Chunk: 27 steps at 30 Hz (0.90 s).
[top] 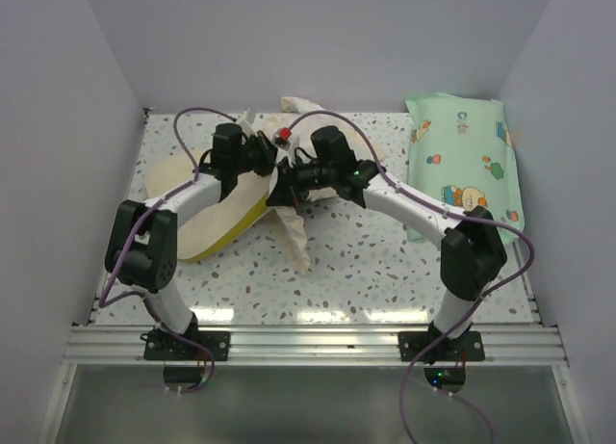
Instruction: Put the pillow into the pillowcase
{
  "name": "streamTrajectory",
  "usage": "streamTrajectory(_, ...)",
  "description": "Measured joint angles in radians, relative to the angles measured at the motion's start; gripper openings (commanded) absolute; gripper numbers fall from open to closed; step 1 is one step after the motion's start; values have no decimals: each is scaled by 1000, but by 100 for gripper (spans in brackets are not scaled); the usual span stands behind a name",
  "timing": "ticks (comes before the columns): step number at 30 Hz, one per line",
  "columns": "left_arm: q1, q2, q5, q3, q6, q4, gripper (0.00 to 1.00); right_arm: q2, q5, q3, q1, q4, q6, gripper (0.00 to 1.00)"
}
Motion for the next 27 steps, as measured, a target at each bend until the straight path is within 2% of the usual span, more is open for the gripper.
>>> streamTrajectory(3,-2,36,9,0,-21,40,0,-14,-13,-27,-31,18,16,0)
streamTrajectory(4,-6,48,10,0,-20,58,4,-20,-24,-49,-50,37,29,0)
streamTrajectory(5,-13,56,10,-2,-16,77,16,-24,-33,-70,-70,52,41,0)
streamTrajectory(6,-21,61,9,-7,0,94,40,-27,-45,-93,-97,61,53,0)
streamTrajectory(8,-38,60,11,-19,65,105,61,-26,-50,-123,-149,53,62,0)
streamTrajectory(9,-47,53,16,-27,102,100,75,-26,-51,-137,-176,42,62,0)
streamTrajectory(12,-59,-6,29,-64,241,26,81,-29,-34,-174,-233,13,58,0)
streamTrajectory(14,-54,-79,24,-78,373,-84,83,-38,-11,-208,-247,-18,47,0)
streamTrajectory(15,-50,-123,16,-78,449,-147,93,-43,8,-221,-247,-37,37,0)
streamTrajectory(20,-59,-319,-66,-98,812,-340,98,-69,129,-246,-251,-105,-13,0)
streamTrajectory(23,-143,-385,-156,-156,1006,-369,100,-77,188,-246,-261,-116,-23,0)
streamTrajectory(27,-258,-333,-222,-232,1173,-380,100,-76,234,-246,-267,-146,-26,0)
